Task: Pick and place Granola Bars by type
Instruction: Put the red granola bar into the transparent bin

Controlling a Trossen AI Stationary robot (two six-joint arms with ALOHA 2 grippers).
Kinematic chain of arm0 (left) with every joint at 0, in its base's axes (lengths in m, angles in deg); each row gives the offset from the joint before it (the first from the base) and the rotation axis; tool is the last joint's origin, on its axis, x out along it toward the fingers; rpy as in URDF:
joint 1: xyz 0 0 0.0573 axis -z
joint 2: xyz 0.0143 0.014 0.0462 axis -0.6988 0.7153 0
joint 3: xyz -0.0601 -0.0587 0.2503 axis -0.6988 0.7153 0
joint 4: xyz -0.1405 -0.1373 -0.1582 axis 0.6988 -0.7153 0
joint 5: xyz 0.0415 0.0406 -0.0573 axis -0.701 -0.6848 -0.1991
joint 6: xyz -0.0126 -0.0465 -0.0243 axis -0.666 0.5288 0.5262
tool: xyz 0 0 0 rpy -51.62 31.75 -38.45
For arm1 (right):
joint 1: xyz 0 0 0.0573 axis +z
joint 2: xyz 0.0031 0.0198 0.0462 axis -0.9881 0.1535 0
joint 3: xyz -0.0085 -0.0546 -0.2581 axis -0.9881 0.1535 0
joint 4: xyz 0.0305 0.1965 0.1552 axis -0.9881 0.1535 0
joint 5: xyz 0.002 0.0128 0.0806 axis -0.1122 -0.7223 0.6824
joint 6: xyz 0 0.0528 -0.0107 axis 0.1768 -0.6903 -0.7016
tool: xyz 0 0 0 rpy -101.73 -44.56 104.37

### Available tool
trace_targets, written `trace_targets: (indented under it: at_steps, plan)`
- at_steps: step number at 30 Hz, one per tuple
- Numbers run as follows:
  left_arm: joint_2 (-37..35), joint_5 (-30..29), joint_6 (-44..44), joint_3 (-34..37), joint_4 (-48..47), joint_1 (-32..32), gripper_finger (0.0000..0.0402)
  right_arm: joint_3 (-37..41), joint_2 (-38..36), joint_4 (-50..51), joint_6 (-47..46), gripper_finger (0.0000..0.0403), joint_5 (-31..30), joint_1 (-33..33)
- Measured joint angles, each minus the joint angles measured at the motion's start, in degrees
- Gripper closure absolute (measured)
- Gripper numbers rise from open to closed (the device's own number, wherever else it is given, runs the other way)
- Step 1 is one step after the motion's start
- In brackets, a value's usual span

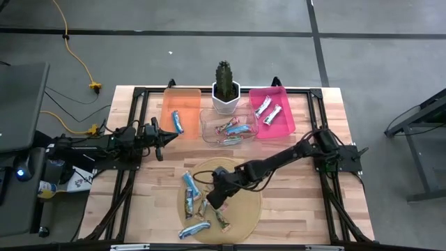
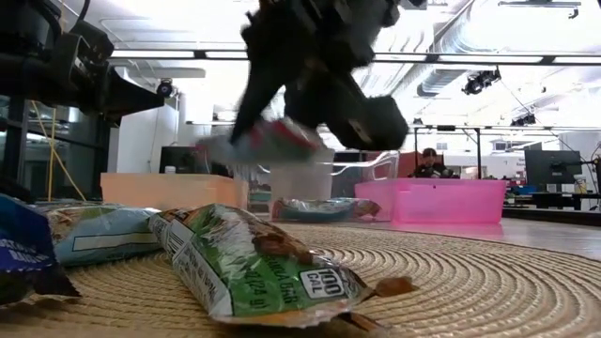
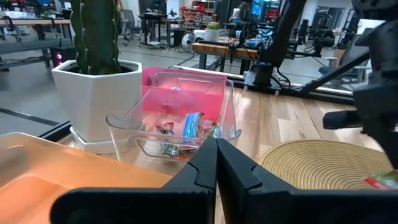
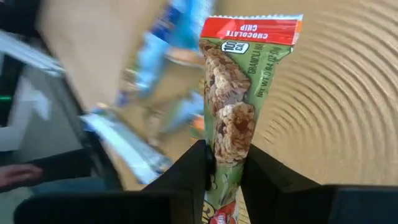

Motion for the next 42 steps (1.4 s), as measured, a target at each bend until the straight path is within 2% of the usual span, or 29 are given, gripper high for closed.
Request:
trace_targets:
  at_steps: [8, 16, 22, 32, 38, 42]
  plan:
    - [-0.02, -0.01, 0.01, 0.00, 0.00, 0.01, 0.0400, -0.03, -2.95, -13.03, 7.29, 0.0329, -0.72, -1.92]
    - [-0.02, 0.00, 0.00, 0.00, 0.01, 0.01, 0.0400, -0.11, -3.73, -34.31, 18.72, 0.0329, -0.73, -2.57]
    - [-0.02, 0.00, 0.00, 0.02, 0.02, 0.02, 0.0400, -0.14, -3.72, -43.10, 28.90, 0.0329, -1.01, -2.57]
    - [0.01, 0.00, 0.00, 0.02, 0.02, 0.00, 0.0400, -0.99, -3.69, -50.65, 41.41, 0.0329, -4.32, -2.65]
    - [-0.02, 0.00, 0.00, 0.00, 0.02, 0.00, 0.0400, -8.07, -3.68, -48.22, 49.62, 0.0329, -4.26, -3.35]
    - [0.01, 0.00, 0.00, 0.02, 0.02, -0.01, 0.0400, -15.03, -3.68, -42.05, 55.91, 0.0329, -4.29, -4.33]
